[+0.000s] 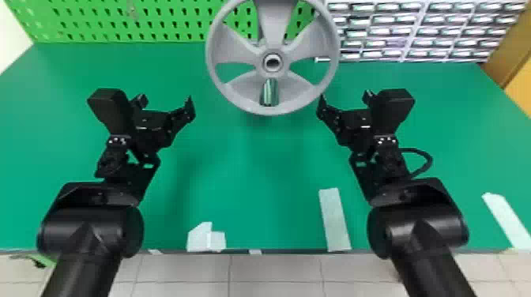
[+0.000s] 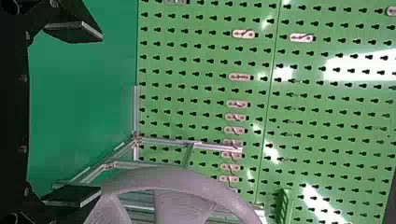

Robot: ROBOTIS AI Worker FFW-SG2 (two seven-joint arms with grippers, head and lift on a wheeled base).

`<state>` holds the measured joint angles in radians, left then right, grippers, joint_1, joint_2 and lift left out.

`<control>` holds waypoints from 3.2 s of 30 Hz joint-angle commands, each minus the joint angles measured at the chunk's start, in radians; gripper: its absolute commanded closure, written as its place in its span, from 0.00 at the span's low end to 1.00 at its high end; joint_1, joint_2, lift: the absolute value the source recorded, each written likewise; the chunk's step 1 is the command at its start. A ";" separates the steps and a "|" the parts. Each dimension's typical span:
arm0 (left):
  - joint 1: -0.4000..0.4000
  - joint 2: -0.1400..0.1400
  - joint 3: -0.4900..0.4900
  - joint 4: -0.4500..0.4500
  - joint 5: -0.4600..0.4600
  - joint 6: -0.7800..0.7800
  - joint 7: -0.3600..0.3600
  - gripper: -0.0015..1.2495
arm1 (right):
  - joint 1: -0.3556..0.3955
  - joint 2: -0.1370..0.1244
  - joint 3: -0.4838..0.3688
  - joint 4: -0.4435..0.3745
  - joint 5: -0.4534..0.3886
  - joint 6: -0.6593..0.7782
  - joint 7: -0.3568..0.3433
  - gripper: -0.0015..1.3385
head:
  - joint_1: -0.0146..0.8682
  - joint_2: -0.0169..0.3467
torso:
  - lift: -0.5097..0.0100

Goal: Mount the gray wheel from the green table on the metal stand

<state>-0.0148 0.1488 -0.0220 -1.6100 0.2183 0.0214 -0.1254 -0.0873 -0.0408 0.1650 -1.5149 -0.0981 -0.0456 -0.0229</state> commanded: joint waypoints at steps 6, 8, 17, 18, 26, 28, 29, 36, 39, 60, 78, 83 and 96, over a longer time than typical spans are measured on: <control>0.012 0.000 0.031 0.001 -0.048 -0.026 -0.005 0.10 | 0.023 -0.004 -0.024 0.001 -0.008 -0.002 0.014 0.16 | 1.00 0.19 | 0.80; 0.013 -0.002 0.036 0.001 -0.054 -0.026 -0.005 0.10 | 0.024 -0.005 -0.022 0.001 0.001 0.000 0.015 0.16 | 1.00 0.19 | 0.80; 0.015 -0.005 0.047 0.005 -0.077 -0.029 -0.003 0.10 | 0.021 0.004 -0.033 0.019 0.020 0.000 0.014 0.17 | 1.00 0.19 | 0.80; 0.013 -0.005 0.047 0.005 -0.079 -0.028 -0.003 0.10 | 0.023 0.007 -0.036 0.021 0.020 0.000 0.014 0.17 | 1.00 0.19 | 0.80; 0.009 -0.009 0.053 0.009 -0.085 -0.029 0.003 0.10 | 0.021 0.035 -0.059 0.035 0.044 0.000 0.011 0.17 | 1.00 0.19 | 0.80; 0.013 -0.009 0.053 0.009 -0.085 -0.031 0.015 0.10 | 0.020 0.036 -0.058 0.041 0.046 0.000 0.001 0.17 | 1.00 0.19 | 0.80; 0.015 -0.011 0.053 0.009 -0.085 -0.031 0.018 0.10 | 0.020 0.035 -0.055 0.041 0.046 0.000 -0.008 0.17 | 1.00 0.19 | 0.80; 0.015 -0.011 0.059 0.013 -0.085 -0.032 0.021 0.10 | 0.018 0.036 -0.048 0.051 0.049 -0.014 -0.034 0.17 | 1.00 0.19 | 0.80; 0.016 -0.011 0.060 0.015 -0.085 -0.032 0.026 0.10 | 0.017 0.038 -0.047 0.068 0.049 -0.043 -0.035 0.17 | 1.00 0.19 | 0.80; 0.016 -0.012 0.053 0.019 -0.085 -0.040 0.035 0.10 | 0.024 0.041 -0.068 0.082 0.054 -0.063 -0.035 0.17 | 1.00 0.19 | 0.80; 0.019 -0.014 0.057 0.021 -0.080 -0.043 0.039 0.10 | 0.026 0.042 -0.073 0.082 0.049 -0.069 -0.035 0.17 | 1.00 0.19 | 0.80; 0.019 -0.014 0.056 0.022 -0.079 -0.046 0.043 0.10 | 0.027 0.042 -0.074 0.082 0.046 -0.069 -0.035 0.17 | 1.00 0.19 | 0.80; 0.016 -0.014 0.056 0.022 -0.077 -0.049 0.043 0.10 | 0.026 0.042 -0.079 0.082 0.043 -0.077 -0.035 0.17 | 1.00 0.19 | 0.80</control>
<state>0.0027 0.1350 0.0324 -1.5874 0.1400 -0.0260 -0.0827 -0.0610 0.0000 0.0848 -1.4327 -0.0551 -0.1226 -0.0583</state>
